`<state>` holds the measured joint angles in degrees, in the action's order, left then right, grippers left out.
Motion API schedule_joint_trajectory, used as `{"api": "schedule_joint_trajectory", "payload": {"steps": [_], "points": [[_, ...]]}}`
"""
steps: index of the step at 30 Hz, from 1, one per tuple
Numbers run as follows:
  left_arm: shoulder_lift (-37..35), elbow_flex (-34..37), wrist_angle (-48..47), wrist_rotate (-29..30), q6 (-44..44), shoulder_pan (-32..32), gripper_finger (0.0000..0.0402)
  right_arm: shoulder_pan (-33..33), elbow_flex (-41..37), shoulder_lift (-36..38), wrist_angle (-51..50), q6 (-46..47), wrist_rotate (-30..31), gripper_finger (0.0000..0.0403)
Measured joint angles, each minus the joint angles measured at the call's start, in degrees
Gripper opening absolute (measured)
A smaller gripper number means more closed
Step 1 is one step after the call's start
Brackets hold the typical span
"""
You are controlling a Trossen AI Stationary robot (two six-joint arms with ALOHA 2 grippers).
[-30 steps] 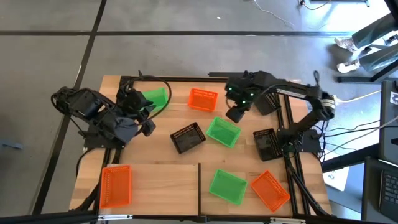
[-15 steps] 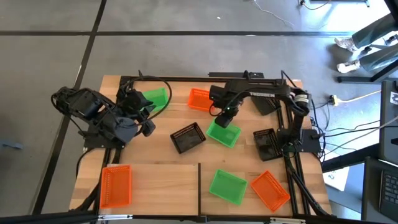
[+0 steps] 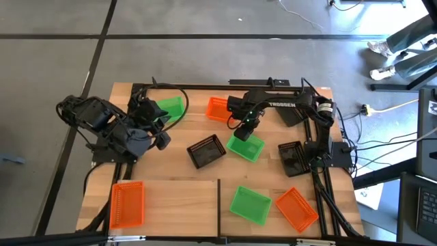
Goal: Stack baskets on shelf by color
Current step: Put the middle green basket on the shelf
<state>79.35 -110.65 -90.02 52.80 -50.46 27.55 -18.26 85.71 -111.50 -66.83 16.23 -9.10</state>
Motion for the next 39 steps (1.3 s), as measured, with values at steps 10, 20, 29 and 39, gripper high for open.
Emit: {"api": "schedule_joint_trajectory", "payload": {"steps": [10, 20, 29, 39], "points": [[0.0, 0.0, 0.0, 0.0, 0.0, 0.0, 0.0066, 0.0, 0.0, -2.1, 1.2, -0.1, -0.8, 0.008], [0.0, 0.0, 0.0, 0.0, 0.0, 0.0, 0.0066, 0.0, -0.1, -5.2, 4.4, -2.0, -0.6, 0.0064], [0.0, 0.0, 0.0, -1.4, 0.0, 0.0, 0.0066, 0.4, 2.1, -4.6, -1.0, -4.8, -0.5, 0.0005], [0.0, 0.0, 0.0, -3.0, 0.0, 0.0, 0.0066, 5.5, 21.1, -4.6, -18.5, -11.2, 2.1, 0.0002]]}}
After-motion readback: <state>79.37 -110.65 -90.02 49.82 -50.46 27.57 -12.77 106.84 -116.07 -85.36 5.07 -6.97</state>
